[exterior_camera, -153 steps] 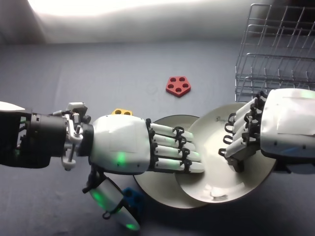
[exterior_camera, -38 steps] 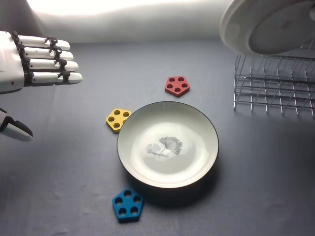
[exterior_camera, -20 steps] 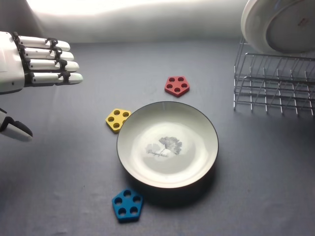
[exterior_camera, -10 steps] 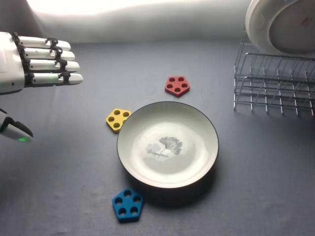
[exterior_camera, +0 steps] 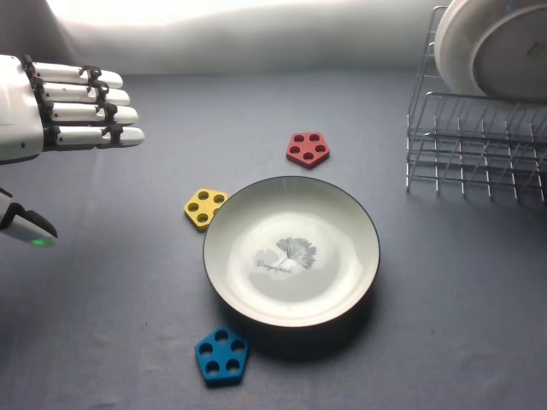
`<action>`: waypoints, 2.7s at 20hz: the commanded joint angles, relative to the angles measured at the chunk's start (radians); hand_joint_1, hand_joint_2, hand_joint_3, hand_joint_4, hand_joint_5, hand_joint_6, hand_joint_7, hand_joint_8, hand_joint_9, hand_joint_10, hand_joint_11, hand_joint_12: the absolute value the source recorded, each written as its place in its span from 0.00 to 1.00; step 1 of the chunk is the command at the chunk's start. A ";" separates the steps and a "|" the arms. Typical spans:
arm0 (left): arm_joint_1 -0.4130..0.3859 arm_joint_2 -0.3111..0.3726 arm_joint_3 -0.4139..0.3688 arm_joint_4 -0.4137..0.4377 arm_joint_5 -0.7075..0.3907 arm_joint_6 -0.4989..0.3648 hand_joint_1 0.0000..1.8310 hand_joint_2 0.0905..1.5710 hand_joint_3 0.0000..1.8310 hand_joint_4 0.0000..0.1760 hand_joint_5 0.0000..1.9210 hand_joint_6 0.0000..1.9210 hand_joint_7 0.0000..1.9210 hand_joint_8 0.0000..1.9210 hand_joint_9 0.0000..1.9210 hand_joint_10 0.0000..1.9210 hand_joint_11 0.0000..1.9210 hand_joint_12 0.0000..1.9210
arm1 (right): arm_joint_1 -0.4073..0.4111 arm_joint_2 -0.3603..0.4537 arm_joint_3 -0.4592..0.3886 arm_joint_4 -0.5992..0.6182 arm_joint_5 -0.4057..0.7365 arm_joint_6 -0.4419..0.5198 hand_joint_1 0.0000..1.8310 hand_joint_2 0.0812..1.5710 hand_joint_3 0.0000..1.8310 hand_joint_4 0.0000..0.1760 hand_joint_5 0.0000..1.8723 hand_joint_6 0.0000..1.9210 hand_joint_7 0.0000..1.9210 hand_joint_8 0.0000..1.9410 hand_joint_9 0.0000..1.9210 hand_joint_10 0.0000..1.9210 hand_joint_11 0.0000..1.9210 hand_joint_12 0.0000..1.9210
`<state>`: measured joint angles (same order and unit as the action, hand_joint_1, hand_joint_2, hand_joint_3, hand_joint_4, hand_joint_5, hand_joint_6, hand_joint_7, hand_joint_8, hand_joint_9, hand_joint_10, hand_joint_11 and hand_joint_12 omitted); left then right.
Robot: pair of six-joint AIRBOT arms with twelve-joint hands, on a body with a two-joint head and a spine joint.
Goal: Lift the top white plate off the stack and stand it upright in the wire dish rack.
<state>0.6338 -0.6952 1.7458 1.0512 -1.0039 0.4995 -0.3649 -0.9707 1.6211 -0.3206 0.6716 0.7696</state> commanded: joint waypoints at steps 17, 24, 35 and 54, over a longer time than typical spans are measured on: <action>-0.025 0.007 -0.010 -0.070 -0.049 -0.015 0.07 0.61 0.00 0.00 0.03 0.00 0.05 0.00 0.05 0.00 0.06 0.01 | -0.039 -0.039 0.050 0.065 0.146 0.030 0.82 0.66 0.00 0.00 0.52 0.50 0.57 0.27 0.57 0.40 0.50 0.72; -0.026 0.007 -0.014 -0.067 -0.048 -0.015 0.07 0.62 0.00 0.00 0.02 0.00 0.04 0.00 0.05 0.00 0.06 0.01 | -0.103 -0.052 0.071 0.104 0.156 0.030 0.82 0.66 0.00 0.00 0.50 0.54 0.53 0.33 0.56 0.40 0.49 0.72; -0.026 0.008 -0.020 -0.057 -0.047 -0.026 0.08 0.62 0.00 0.00 0.02 0.00 0.05 0.00 0.05 0.00 0.06 0.00 | -0.125 -0.071 0.091 0.104 0.164 0.030 0.81 0.66 0.00 0.00 0.48 0.58 0.55 0.33 0.55 0.41 0.52 0.70; -0.027 0.012 -0.024 0.005 0.008 -0.119 0.07 0.61 0.00 0.00 0.03 0.00 0.05 0.00 0.05 0.00 0.07 0.01 | -0.143 -0.084 0.100 0.105 0.190 -0.006 0.61 0.64 0.00 0.00 0.41 0.00 0.41 0.00 0.45 0.00 0.51 0.00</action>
<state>0.6304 -0.6941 1.7245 1.1194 -0.9360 0.3828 -0.5091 -1.0672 1.7081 -0.2832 0.7620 0.7559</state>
